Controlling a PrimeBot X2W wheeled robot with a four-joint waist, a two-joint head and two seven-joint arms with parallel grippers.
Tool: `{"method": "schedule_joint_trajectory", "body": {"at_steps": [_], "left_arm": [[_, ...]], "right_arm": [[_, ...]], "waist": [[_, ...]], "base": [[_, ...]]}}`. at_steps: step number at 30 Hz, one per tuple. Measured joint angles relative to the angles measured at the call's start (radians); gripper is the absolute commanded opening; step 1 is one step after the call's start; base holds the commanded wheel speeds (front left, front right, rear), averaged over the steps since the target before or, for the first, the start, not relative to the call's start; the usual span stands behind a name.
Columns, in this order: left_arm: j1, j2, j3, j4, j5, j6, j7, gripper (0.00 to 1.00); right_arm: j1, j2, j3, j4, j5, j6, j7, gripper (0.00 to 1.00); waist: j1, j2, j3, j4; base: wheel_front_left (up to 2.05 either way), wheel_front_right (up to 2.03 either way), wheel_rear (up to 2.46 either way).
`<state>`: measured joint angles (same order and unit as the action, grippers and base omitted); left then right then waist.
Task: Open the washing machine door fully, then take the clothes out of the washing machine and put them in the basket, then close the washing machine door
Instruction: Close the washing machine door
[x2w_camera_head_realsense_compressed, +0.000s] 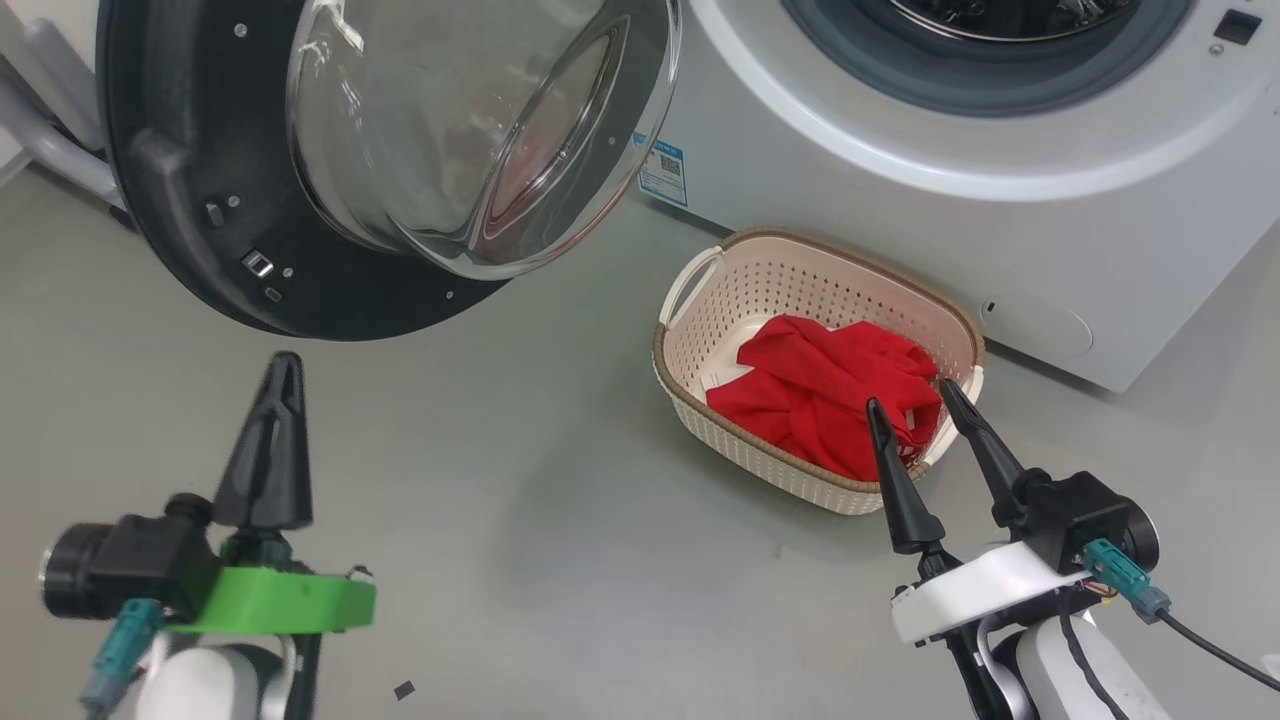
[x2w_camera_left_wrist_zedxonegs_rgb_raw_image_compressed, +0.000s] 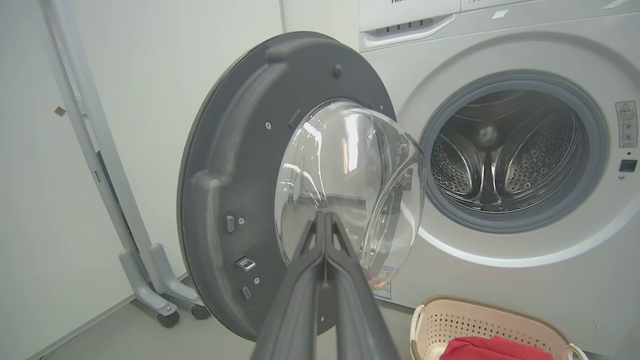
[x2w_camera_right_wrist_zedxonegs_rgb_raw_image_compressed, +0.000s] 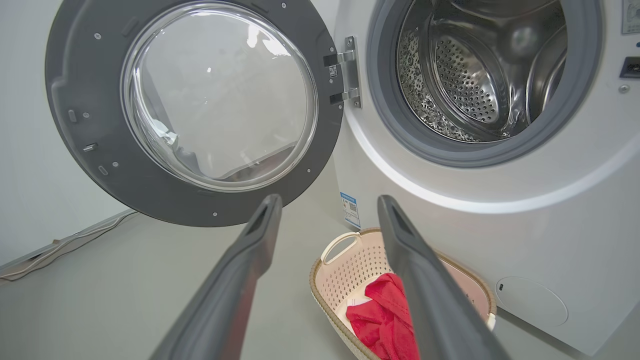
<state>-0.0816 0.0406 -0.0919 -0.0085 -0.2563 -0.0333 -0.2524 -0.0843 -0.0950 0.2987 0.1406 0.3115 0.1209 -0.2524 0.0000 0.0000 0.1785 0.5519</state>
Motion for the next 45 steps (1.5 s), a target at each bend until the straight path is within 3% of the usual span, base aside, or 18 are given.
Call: {"method": "schedule_joint_trajectory", "body": {"at_steps": [6,14,16,23,29,33,35,39,45], "left_arm": [[-0.086,0.044,0.114,-0.095,-0.024,-0.016,-0.004,0.00],[-0.239,0.205,0.325,-0.134,-0.074,-0.029,-0.005,0.00],[-0.272,0.250,0.382,-0.109,-0.101,-0.034,-0.005,0.00],[-0.369,0.324,0.552,0.083,-0.297,-0.035,0.060,0.00],[-0.467,0.325,0.676,0.293,-0.503,-0.016,0.185,0.00],[-0.538,0.325,0.738,0.421,-0.612,0.024,0.272,0.00],[-0.583,0.325,0.786,0.501,-0.671,0.075,0.329,0.00],[-0.617,0.334,0.824,0.576,-0.716,0.119,0.385,0.00],[-0.694,0.318,0.840,0.662,-0.808,0.130,0.493,0.00]], "right_arm": [[-0.020,-0.007,0.017,-0.018,-0.016,0.000,0.011,1.00],[-0.061,-0.031,0.028,-0.037,-0.042,0.000,0.028,1.00],[-0.071,-0.037,0.029,-0.041,-0.046,0.000,0.029,1.00],[-0.082,-0.043,0.033,-0.053,-0.050,0.000,0.037,1.00],[-0.084,-0.050,0.056,-0.053,-0.052,0.000,0.046,1.00],[-0.093,-0.054,0.060,-0.051,-0.053,0.000,0.046,1.00],[-0.093,-0.054,0.064,-0.048,-0.053,0.000,0.046,1.00],[-0.094,-0.054,0.071,-0.048,-0.053,0.000,0.046,1.00],[-0.094,-0.054,0.071,-0.048,-0.053,0.000,0.046,1.00]], "waist": [[0.0000,0.0000,0.044,-0.016],[0.0001,0.0000,0.099,-0.062],[0.0001,0.0000,0.109,-0.076],[0.0001,0.0000,0.142,-0.121],[0.0001,0.0000,0.166,-0.153],[0.0001,0.0000,0.173,-0.173],[0.0001,0.0000,0.173,-0.185],[0.0001,0.0000,0.170,-0.196],[0.0001,0.0000,0.173,-0.201]], "base": [[0.00,0.00,0.00],[0.00,0.00,0.00],[0.00,0.00,0.00],[0.00,0.00,0.00],[0.00,0.00,0.00],[0.00,0.00,0.00],[0.00,0.00,0.00],[0.00,0.00,0.00],[0.00,0.00,0.00]]}}
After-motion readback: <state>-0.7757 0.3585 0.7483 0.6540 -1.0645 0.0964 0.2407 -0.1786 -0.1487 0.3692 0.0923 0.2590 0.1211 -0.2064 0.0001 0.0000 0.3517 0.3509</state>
